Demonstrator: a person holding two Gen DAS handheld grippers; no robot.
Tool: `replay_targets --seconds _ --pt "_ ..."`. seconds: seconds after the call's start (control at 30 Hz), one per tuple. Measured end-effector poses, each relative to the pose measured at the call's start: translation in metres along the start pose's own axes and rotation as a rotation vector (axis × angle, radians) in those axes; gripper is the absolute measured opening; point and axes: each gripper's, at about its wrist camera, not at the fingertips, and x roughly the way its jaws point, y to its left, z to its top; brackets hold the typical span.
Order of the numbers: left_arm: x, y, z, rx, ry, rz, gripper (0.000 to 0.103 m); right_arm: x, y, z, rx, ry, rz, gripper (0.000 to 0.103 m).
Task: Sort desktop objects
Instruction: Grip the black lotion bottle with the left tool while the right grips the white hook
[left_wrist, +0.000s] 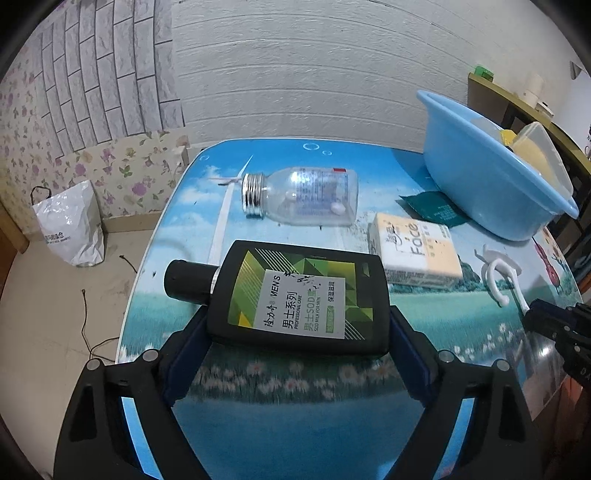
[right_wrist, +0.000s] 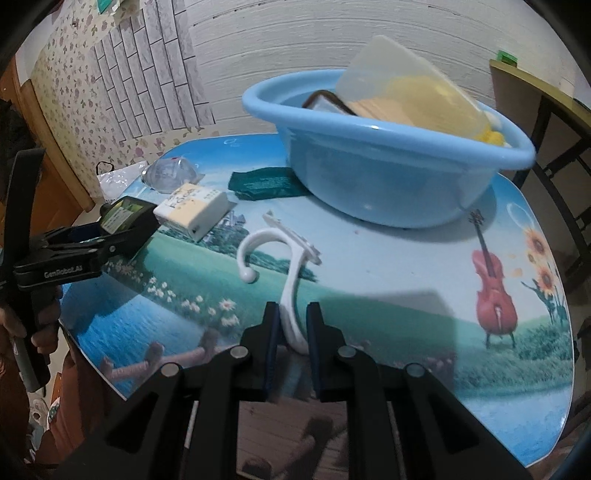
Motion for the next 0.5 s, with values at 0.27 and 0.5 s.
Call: replay_targets --seconds 0.27,0.5 --pt "-0.016 -0.010 -0.023 0.010 0.007 -0.011 0.089 -0.012 -0.012 -0.010 0.016 -0.011 -0.023 0.015" --pt "-0.028 -0.028 -0.039 0.020 0.013 -0.020 0.089 -0.024 -0.035 -0.022 0.060 -0.016 -0.059 0.015"
